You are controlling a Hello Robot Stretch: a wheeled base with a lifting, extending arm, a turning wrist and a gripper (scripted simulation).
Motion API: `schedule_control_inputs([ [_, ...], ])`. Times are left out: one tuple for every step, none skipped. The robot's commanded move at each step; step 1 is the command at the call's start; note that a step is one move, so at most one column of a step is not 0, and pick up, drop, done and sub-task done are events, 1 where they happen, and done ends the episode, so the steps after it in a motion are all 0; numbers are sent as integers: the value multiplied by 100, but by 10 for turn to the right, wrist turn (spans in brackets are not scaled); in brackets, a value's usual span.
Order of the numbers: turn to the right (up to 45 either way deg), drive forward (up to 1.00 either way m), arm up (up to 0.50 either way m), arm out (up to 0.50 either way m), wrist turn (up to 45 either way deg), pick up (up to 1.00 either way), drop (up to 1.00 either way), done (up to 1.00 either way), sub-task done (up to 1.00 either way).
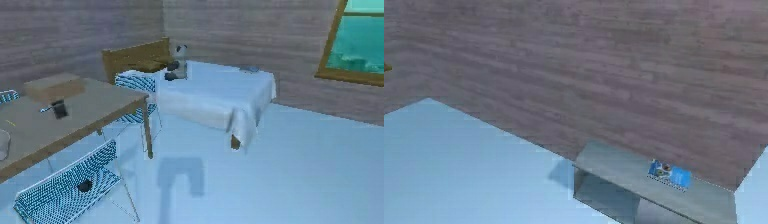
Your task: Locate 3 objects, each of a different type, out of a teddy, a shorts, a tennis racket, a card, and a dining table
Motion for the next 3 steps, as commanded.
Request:
schedule_control_inputs([
  [0,35,0,0,0,0,0,0,0],
  [-420,0,0,0,0,0,0,0,0],
  [0,0,0,0,0,0,0,100,0],
])
